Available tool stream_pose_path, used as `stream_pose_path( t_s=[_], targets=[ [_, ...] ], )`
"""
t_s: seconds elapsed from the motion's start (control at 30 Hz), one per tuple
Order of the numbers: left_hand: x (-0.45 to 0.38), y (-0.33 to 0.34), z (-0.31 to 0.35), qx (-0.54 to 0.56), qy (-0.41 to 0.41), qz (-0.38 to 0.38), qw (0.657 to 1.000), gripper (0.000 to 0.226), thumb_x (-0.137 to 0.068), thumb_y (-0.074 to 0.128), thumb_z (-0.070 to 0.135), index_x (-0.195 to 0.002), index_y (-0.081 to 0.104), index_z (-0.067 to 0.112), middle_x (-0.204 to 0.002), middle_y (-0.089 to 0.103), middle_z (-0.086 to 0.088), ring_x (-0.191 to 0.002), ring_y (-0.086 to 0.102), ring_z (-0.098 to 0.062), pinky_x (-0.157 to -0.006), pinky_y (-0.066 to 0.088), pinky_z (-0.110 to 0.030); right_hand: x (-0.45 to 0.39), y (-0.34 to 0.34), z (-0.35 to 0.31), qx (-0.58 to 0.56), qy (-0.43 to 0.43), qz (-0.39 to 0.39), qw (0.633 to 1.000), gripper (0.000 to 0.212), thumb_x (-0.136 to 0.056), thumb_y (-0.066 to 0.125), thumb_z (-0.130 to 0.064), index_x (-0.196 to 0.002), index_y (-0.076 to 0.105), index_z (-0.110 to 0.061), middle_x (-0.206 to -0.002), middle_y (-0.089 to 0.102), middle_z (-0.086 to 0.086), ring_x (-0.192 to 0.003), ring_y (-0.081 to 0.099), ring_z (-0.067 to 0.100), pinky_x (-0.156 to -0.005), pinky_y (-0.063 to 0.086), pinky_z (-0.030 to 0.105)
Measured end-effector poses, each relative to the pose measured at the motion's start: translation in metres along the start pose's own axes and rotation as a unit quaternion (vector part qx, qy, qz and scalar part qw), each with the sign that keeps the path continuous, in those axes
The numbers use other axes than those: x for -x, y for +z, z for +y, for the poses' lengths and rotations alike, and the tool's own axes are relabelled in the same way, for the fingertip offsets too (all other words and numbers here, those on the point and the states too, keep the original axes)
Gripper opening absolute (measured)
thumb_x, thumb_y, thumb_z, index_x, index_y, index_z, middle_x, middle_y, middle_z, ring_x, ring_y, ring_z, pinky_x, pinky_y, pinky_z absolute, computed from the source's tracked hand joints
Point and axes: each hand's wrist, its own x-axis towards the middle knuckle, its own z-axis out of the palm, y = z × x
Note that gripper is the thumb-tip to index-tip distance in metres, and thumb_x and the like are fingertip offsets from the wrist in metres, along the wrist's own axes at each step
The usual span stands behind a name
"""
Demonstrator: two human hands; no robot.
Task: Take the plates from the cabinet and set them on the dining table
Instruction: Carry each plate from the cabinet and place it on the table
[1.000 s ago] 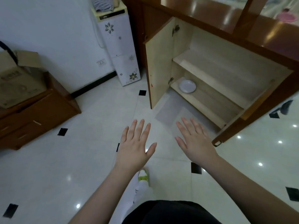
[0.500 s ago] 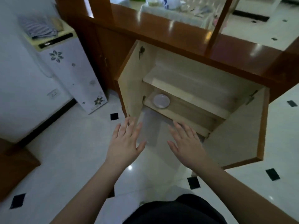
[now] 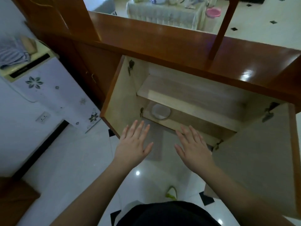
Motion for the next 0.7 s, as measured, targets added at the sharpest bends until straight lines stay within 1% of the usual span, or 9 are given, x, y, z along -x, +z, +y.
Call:
stream_pose_path(
  t_s=[0.07,0.13,0.2,0.3,0.4,0.53,0.63,0.7],
  targets=[
    [-0.019,0.002,-0.017,-0.003,-0.008,-0.006,1.0,0.069,-0.095,0.02,0.06,-0.151,0.028,0.02,-0.156,0.032,-0.006,-0.147,0.019,-0.025,-0.119,0.017,-0.046,-0.024,0.0,-0.002,0.005,-0.006,0.0,1.0,0.067,-0.094,0.009,-0.055,-0.151,0.024,-0.022,-0.159,0.02,0.002,-0.147,0.011,0.026,-0.118,0.008,0.04],
    [-0.034,0.004,-0.028,0.005,-0.012,0.001,1.0,0.069,-0.095,0.022,0.059,-0.15,0.032,0.019,-0.154,0.036,-0.007,-0.145,0.024,-0.026,-0.118,0.021,-0.046,-0.043,0.0,-0.005,0.009,-0.007,-0.004,1.0,0.067,-0.094,0.011,-0.055,-0.15,0.026,-0.021,-0.159,0.023,0.003,-0.147,0.014,0.026,-0.118,0.01,0.041],
    [-0.049,0.01,-0.035,0.019,-0.007,0.002,1.0,0.068,-0.095,0.024,0.059,-0.149,0.034,0.019,-0.152,0.039,-0.007,-0.144,0.027,-0.026,-0.117,0.023,-0.046,-0.061,0.003,-0.009,0.015,-0.001,-0.01,1.0,0.066,-0.095,0.012,-0.054,-0.15,0.028,-0.021,-0.158,0.024,0.004,-0.146,0.016,0.027,-0.117,0.01,0.041],
    [-0.074,0.026,-0.046,0.032,0.015,0.003,0.999,0.067,-0.094,0.028,0.057,-0.148,0.036,0.018,-0.151,0.04,-0.008,-0.144,0.028,-0.026,-0.115,0.022,-0.045,-0.087,0.008,-0.018,0.023,0.013,-0.014,1.0,0.065,-0.096,0.014,-0.053,-0.149,0.031,-0.02,-0.157,0.027,0.005,-0.146,0.017,0.027,-0.117,0.006,0.038],
    [-0.1,0.04,-0.057,0.03,0.038,0.003,0.999,0.066,-0.093,0.03,0.053,-0.147,0.038,0.016,-0.15,0.042,-0.009,-0.142,0.032,-0.028,-0.113,0.026,-0.046,-0.102,0.011,-0.028,0.017,0.045,0.008,0.999,0.061,-0.098,0.019,-0.051,-0.147,0.034,-0.019,-0.156,0.029,0.005,-0.146,0.02,0.026,-0.116,0.005,0.037],
    [-0.129,0.055,-0.06,0.018,0.054,-0.021,0.998,0.065,-0.093,0.029,0.05,-0.148,0.035,0.016,-0.151,0.04,-0.01,-0.143,0.03,-0.029,-0.114,0.024,-0.046,-0.116,0.016,-0.029,-0.012,0.078,0.02,0.997,0.06,-0.098,0.019,-0.05,-0.149,0.03,-0.019,-0.158,0.025,0.005,-0.146,0.017,0.027,-0.117,0.007,0.039],
    [-0.148,0.068,-0.058,0.022,0.041,-0.043,0.998,0.065,-0.09,0.029,0.047,-0.144,0.042,0.013,-0.145,0.048,-0.013,-0.138,0.037,-0.031,-0.111,0.03,-0.048,-0.125,0.019,-0.02,-0.021,0.084,0.01,0.996,0.061,-0.097,0.017,-0.05,-0.149,0.029,-0.019,-0.158,0.025,0.006,-0.146,0.017,0.027,-0.116,0.004,0.038],
    [-0.159,0.076,-0.055,0.032,0.032,-0.05,0.998,0.066,-0.089,0.029,0.048,-0.142,0.045,0.012,-0.142,0.05,-0.014,-0.136,0.041,-0.032,-0.109,0.033,-0.049,-0.133,0.022,-0.009,-0.025,0.09,0.009,0.996,0.061,-0.097,0.018,-0.049,-0.148,0.032,-0.018,-0.156,0.029,0.007,-0.145,0.022,0.029,-0.116,0.007,0.039]
  ],
)
